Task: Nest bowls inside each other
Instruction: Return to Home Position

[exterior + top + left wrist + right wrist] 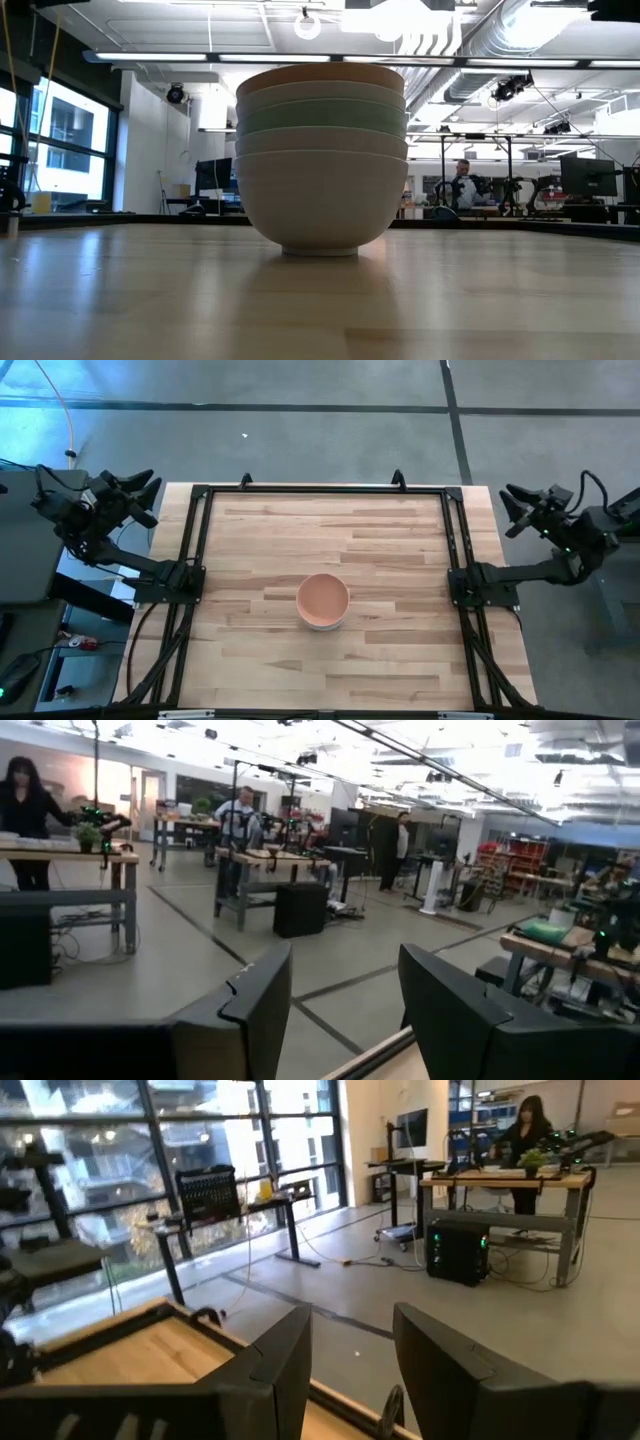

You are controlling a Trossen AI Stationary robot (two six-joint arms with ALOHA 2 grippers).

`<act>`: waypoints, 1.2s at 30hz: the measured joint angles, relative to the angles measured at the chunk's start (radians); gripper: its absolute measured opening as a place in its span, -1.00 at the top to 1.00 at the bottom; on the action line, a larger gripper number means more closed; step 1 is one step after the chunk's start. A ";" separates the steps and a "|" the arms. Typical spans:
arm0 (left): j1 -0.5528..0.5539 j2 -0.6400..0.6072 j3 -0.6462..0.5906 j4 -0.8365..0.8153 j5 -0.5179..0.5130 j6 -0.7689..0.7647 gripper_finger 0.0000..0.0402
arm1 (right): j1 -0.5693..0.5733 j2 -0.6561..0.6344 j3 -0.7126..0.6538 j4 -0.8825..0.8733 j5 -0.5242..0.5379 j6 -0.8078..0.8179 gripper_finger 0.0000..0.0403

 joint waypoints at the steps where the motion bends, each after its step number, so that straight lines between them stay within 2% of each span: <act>1: 0.002 0.000 0.000 -0.002 -0.004 -0.008 0.13 | -0.027 0.001 0.006 -0.016 -0.026 0.001 0.33; 7: 0.020 0.000 0.000 -0.012 0.024 -0.021 0.13 | -0.168 0.002 0.033 -0.027 -0.187 -0.001 0.33; 11: 0.020 0.000 0.000 -0.033 0.146 -0.057 0.13 | -0.223 0.002 0.035 -0.037 -0.336 0.020 0.33; 18: 0.020 0.000 0.000 -0.133 0.379 -0.214 0.13 | -0.235 0.002 -0.015 -0.031 -0.593 0.062 0.33; 24: 0.019 0.000 0.000 -0.219 0.486 -0.338 0.13 | -0.235 0.002 -0.079 -0.021 -0.719 0.065 0.37; 30: 0.020 0.001 -0.070 -0.226 0.594 -0.333 0.13 | -0.235 0.001 -0.178 0.118 -0.876 0.005 0.49; 36: 0.020 0.001 -0.133 -0.229 0.647 -0.273 0.13 | -0.235 0.001 -0.285 0.333 -0.985 -0.037 0.55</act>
